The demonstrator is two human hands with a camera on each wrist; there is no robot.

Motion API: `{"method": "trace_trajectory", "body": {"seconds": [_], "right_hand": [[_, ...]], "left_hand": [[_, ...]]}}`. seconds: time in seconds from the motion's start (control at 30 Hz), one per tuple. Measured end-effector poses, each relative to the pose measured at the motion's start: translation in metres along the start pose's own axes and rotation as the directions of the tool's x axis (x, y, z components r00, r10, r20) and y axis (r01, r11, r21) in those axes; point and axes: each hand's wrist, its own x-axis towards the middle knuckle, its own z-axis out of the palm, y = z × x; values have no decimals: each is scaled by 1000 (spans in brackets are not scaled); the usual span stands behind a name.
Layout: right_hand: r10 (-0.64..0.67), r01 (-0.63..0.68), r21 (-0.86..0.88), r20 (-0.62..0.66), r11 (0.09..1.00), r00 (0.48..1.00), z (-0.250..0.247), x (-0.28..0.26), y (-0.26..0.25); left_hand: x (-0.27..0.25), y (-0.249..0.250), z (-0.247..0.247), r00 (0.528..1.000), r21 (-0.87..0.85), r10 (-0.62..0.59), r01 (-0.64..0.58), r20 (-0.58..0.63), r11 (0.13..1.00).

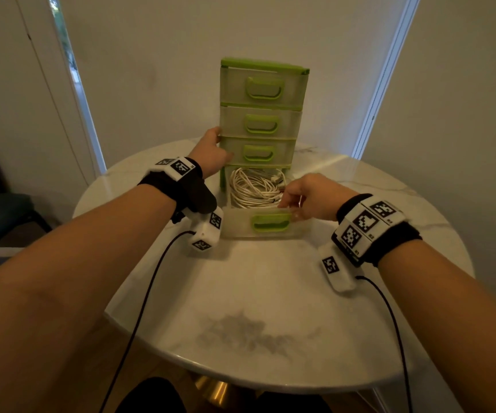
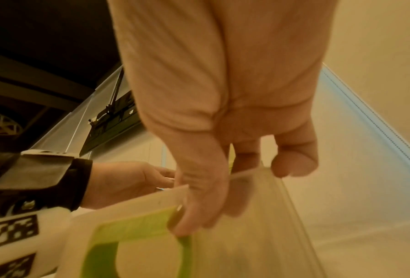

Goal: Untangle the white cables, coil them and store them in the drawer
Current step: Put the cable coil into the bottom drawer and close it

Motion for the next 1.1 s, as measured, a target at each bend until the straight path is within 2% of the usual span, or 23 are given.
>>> {"method": "trace_trajectory", "body": {"seconds": [0.17,0.23,0.33,0.43,0.5,0.6,0.67,0.73,0.83,0.97,1.03,1.1], "right_hand": [[13,-11,37,-62,999,998,7,23,-1],[74,-67,57,-135,996,988,6,30,4],[243,-240,44,-271,970,931,5,43,11],[328,-309,117,-211,944,921,9,56,16],[353,-316,230,-142,920,925,9,62,25],[372,-333,407,-19,851,928,8,63,37],[359,-330,480,34,812,933,8,62,42],[358,-313,537,22,784,933,9,67,45],[358,-266,628,-21,732,934,13,82,47],[357,-204,779,-28,593,934,23,101,52],[384,-199,781,-56,592,922,26,108,56],[432,-224,748,-93,625,897,27,115,57]], "left_hand": [[5,-6,-2,1000,14,25,-25,7,1000],[7,-9,-4,999,23,27,-28,27,999],[8,-10,-5,998,19,49,-50,38,999],[8,-14,-8,996,6,45,-46,73,999],[8,-22,-11,987,-25,-17,21,158,999],[6,-44,-10,923,64,-184,173,338,983],[7,-52,-5,906,130,-184,145,381,981],[13,-51,-1,928,124,-127,88,349,988],[24,-49,-5,964,137,-101,69,245,988],[26,-52,-8,967,147,-51,15,250,989],[28,-51,-7,977,132,-52,25,206,991],[33,-52,-3,992,195,-40,16,121,981]]}}
